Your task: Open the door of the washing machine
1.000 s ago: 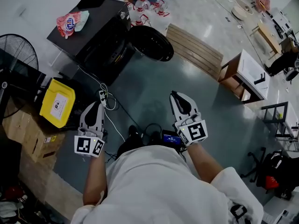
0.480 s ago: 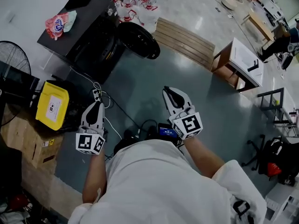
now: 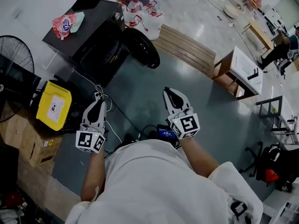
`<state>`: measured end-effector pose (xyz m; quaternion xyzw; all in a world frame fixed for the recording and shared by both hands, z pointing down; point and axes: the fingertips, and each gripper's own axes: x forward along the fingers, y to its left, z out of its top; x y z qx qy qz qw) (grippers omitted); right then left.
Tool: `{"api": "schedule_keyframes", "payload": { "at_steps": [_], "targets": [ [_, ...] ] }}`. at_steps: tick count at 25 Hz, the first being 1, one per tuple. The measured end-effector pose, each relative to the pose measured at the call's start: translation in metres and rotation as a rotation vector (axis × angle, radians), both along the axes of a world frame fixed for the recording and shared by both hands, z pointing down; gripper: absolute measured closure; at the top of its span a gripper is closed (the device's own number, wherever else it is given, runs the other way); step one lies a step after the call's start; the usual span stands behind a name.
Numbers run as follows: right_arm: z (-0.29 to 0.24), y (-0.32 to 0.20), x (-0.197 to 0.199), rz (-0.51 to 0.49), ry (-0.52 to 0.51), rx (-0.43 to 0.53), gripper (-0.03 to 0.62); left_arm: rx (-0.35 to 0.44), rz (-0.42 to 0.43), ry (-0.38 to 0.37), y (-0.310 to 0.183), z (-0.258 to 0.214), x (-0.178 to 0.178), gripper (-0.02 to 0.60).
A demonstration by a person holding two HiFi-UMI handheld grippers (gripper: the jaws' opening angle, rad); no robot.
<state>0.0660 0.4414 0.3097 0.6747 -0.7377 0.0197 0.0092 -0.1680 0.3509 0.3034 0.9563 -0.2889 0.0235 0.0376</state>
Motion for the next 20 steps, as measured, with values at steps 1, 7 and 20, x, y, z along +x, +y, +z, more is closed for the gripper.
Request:
{"api": "schedule_keyframes", "payload": {
  "at_steps": [1, 7, 20],
  "targets": [
    [0.001, -0.002, -0.002, -0.004, 0.001, -0.002, 0.549, -0.001, -0.004, 0.001, -0.001, 0.0, -0.002, 0.541],
    [0.006, -0.01, -0.011, -0.029, -0.001, -0.013, 0.55, -0.008, -0.013, -0.011, -0.003, 0.005, -0.011, 0.541],
    [0.011, -0.013, -0.019, -0.04, -0.011, -0.022, 0.55, -0.03, -0.062, -0.014, 0.001, 0.01, -0.021, 0.541]
  ]
}}
